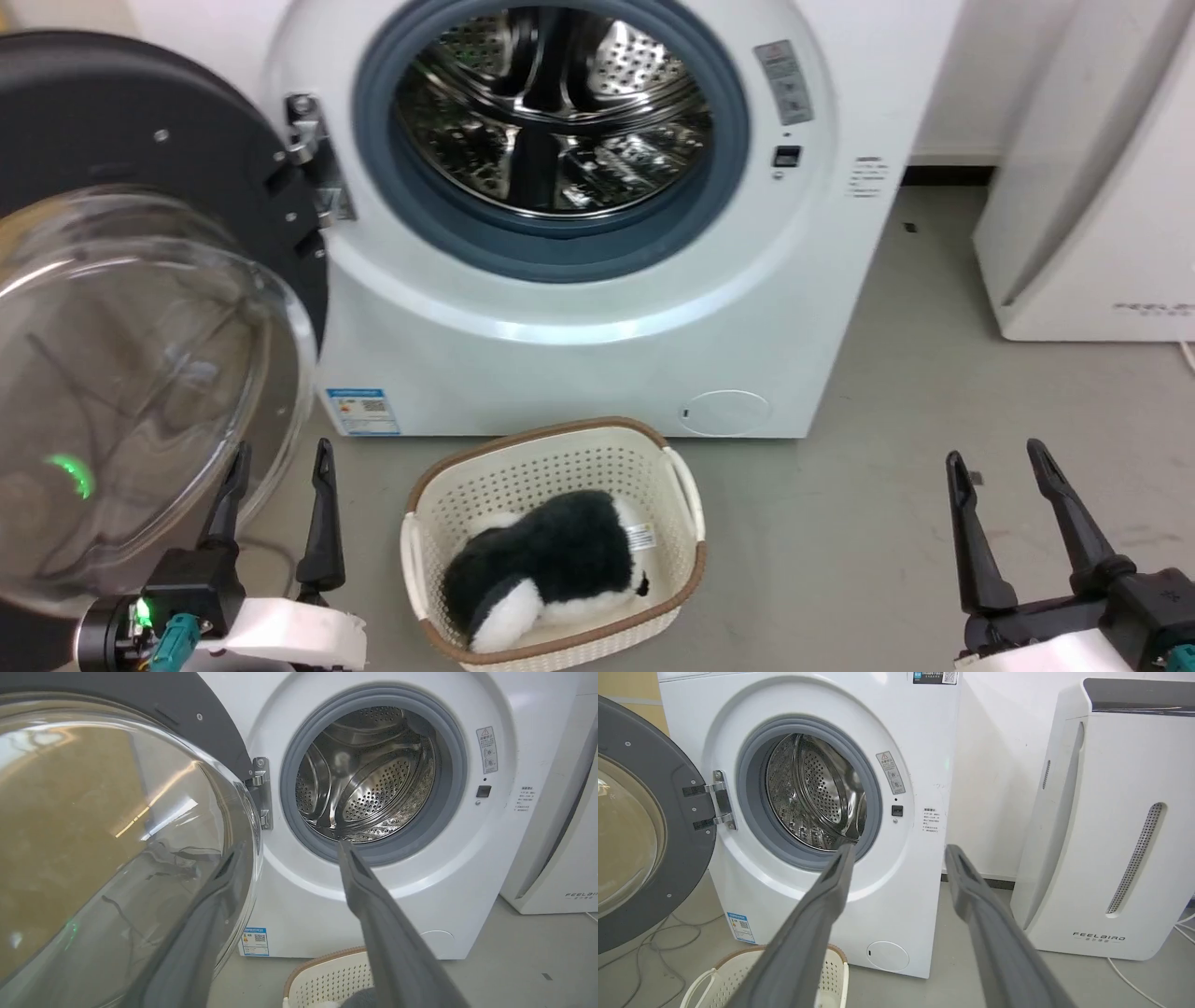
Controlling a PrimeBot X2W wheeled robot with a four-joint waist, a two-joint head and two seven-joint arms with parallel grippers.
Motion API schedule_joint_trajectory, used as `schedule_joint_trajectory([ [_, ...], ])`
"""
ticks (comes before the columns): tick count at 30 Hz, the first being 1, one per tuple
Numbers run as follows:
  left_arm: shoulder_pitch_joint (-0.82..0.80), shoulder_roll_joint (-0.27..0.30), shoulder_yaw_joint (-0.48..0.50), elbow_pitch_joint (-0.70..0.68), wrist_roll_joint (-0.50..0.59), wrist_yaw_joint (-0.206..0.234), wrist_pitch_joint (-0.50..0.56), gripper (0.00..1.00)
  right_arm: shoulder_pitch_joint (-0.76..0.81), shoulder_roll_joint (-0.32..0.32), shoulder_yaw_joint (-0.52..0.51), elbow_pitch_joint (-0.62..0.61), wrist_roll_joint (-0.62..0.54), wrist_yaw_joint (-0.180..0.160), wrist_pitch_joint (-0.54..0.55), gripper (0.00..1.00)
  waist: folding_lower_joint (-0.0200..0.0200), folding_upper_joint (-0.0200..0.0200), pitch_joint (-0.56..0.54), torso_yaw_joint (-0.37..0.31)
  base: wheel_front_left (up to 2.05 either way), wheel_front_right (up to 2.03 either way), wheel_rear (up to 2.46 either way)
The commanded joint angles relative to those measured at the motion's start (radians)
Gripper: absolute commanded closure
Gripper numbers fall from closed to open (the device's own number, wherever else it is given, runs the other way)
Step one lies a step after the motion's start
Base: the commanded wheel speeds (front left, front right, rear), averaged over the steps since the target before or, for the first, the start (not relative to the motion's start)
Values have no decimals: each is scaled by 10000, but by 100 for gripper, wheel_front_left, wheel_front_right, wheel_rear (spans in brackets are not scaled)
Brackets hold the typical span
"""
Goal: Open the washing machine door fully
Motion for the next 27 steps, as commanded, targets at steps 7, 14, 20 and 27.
schedule_joint_trajectory([
  [7,196,43,-36,140,40,8,18,0,204,28,72,-64,59,6,-46,0,-1,0,-57,-367,0,0,0],
  [14,74,-12,-42,124,33,19,55,100,46,1,61,-7,-15,-2,58,100,0,0,-64,-380,0,0,0],
  [20,83,-13,-97,80,46,56,161,100,14,2,81,20,-30,-1,161,100,0,0,-68,-368,0,0,0],
  [27,95,-15,-173,18,63,106,308,100,-31,3,110,58,-50,-1,304,100,0,0,-75,-352,0,0,0],
])
